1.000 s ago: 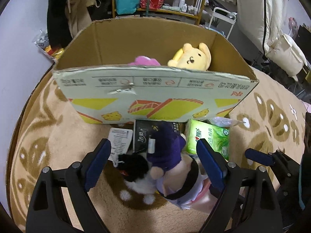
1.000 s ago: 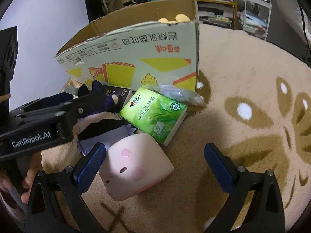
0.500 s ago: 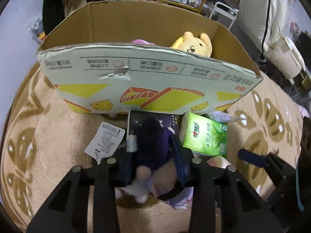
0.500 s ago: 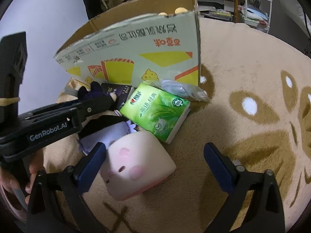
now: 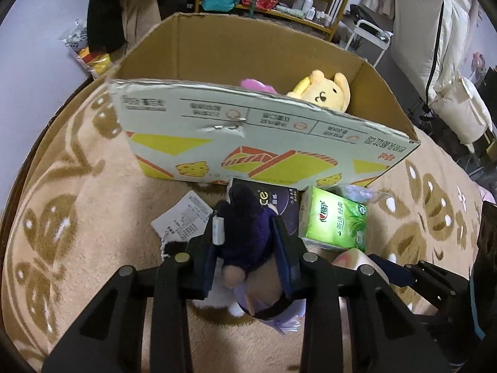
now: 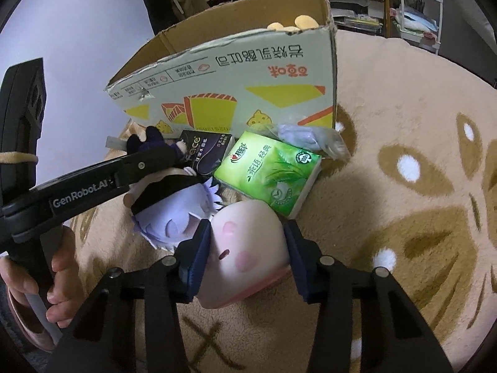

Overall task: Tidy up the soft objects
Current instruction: 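Grasp the purple-hatted doll with the left tool while the right tool grasps the pink pig cushion, then lift the doll and pig cushion with both tools and carry them over the box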

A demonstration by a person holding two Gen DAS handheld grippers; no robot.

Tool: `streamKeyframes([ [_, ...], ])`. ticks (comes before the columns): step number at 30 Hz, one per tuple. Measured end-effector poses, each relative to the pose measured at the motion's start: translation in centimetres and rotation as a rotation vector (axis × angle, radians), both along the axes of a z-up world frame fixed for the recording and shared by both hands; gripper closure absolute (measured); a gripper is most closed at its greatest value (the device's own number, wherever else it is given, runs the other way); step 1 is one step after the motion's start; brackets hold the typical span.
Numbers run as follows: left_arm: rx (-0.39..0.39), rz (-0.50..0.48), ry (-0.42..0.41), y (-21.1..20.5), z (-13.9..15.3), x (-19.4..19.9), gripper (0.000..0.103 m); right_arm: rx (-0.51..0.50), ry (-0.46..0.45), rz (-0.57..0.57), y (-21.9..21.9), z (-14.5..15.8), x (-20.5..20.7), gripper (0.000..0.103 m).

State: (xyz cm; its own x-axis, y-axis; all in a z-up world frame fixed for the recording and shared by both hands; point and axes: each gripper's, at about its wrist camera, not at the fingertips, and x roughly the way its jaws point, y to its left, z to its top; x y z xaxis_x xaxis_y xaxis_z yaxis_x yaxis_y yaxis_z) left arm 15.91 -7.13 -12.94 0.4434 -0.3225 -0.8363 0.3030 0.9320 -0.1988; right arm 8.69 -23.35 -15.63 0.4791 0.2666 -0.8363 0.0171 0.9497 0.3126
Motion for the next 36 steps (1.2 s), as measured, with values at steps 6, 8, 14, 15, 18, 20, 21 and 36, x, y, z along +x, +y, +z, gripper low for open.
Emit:
streamKeyframes([
  [6,0.032,0.031,-0.062,0.9,1.3,-1.0,0.072,-0.047,-0.03,-0.002,0.0,1.0,-0.1,0.06],
  [8,0.039,0.03,-0.076,1.1,1.7,-1.4,0.072,-0.05,-0.037,-0.003,0.1,1.3,-0.4,0.061],
  [14,0.09,0.035,-0.128,1.5,2.6,-2.9,0.073,-0.042,-0.058,-0.032,-0.7,2.1,-0.8,0.061],
  [15,0.098,0.035,-0.134,1.6,2.7,-3.1,0.073,-0.04,-0.061,-0.035,-0.8,2.2,-1.5,0.061],
  [18,0.118,0.031,-0.153,1.4,2.8,-3.6,0.074,-0.029,-0.07,-0.049,-1.2,2.4,-2.1,0.061],
  [20,0.116,0.029,-0.163,1.5,3.0,-3.8,0.074,-0.031,-0.079,-0.061,-1.5,2.6,-2.3,0.061],
  [21,0.113,0.026,-0.166,1.5,3.1,-3.9,0.074,-0.031,-0.084,-0.065,-1.5,2.7,-2.5,0.061],
  [36,0.074,0.071,-0.342,2.8,6.5,-6.7,0.074,-0.102,-0.453,-0.134,-1.7,8.4,-5.0,0.061],
])
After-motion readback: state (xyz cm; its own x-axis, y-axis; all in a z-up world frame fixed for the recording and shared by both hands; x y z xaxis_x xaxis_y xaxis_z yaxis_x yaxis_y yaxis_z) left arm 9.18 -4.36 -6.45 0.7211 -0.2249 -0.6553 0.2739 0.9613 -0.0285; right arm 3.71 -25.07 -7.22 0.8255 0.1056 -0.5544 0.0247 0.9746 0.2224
